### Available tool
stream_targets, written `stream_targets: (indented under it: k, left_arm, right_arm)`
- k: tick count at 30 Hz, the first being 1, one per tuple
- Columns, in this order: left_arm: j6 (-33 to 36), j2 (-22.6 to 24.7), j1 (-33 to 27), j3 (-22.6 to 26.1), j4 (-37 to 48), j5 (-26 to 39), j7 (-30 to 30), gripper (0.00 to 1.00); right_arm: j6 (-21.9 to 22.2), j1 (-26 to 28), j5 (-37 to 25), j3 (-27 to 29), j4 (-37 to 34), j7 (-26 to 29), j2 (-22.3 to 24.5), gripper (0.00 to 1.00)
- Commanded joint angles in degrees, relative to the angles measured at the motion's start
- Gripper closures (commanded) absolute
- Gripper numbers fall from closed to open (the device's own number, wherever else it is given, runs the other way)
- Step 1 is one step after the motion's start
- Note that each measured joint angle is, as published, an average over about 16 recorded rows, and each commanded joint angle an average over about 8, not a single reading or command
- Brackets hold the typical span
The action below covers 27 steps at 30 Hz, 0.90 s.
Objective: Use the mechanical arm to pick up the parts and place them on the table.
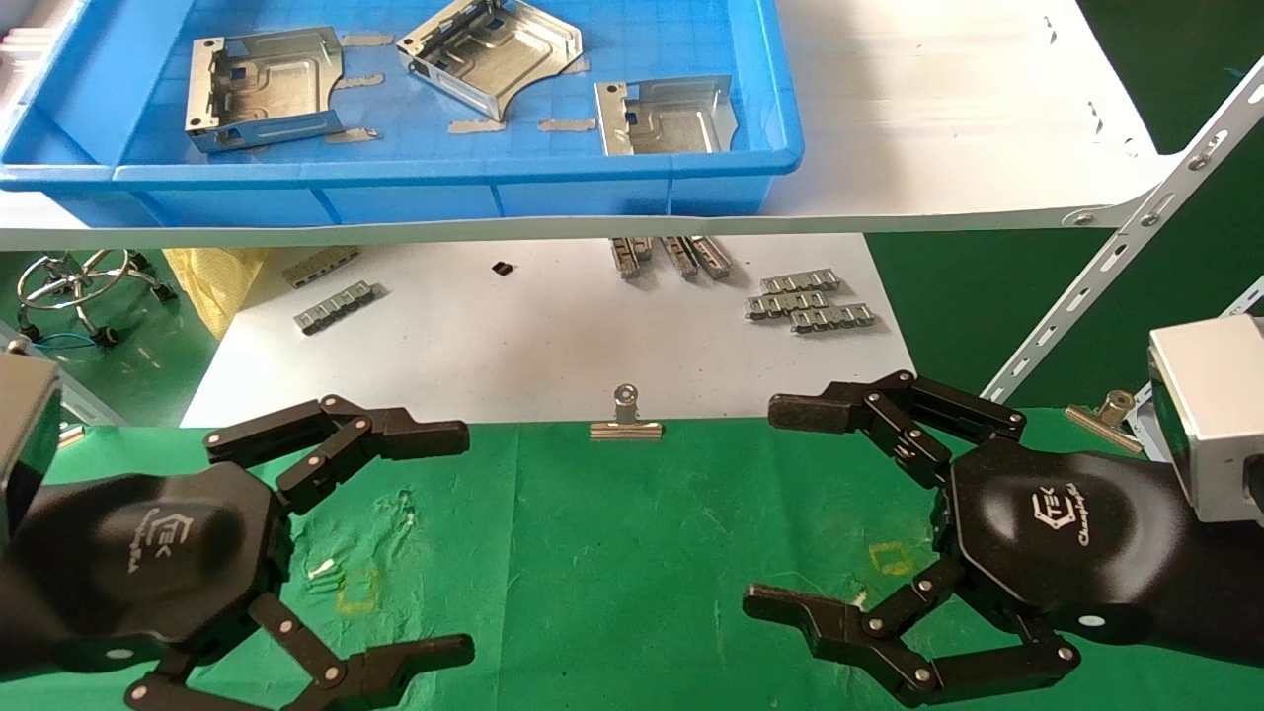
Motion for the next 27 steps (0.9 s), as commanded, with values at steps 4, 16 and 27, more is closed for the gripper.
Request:
stream_targets:
  k: [4, 16, 27]
  left_arm:
    - [0.0, 0.0, 0.0, 0.0, 0.0, 0.0, 0.0, 0.0]
    - [0.0, 0.0, 0.0, 0.0, 0.0, 0.0, 0.0, 0.0]
    - [0.0, 0.0, 0.0, 0.0, 0.0, 0.0, 0.0, 0.0]
  right_arm:
    - [0.0, 0.0, 0.0, 0.0, 0.0, 0.0, 0.0, 0.0]
    - [0.0, 0.0, 0.0, 0.0, 0.0, 0.0, 0.0, 0.0]
    - [0.0, 0.0, 0.0, 0.0, 0.0, 0.0, 0.0, 0.0]
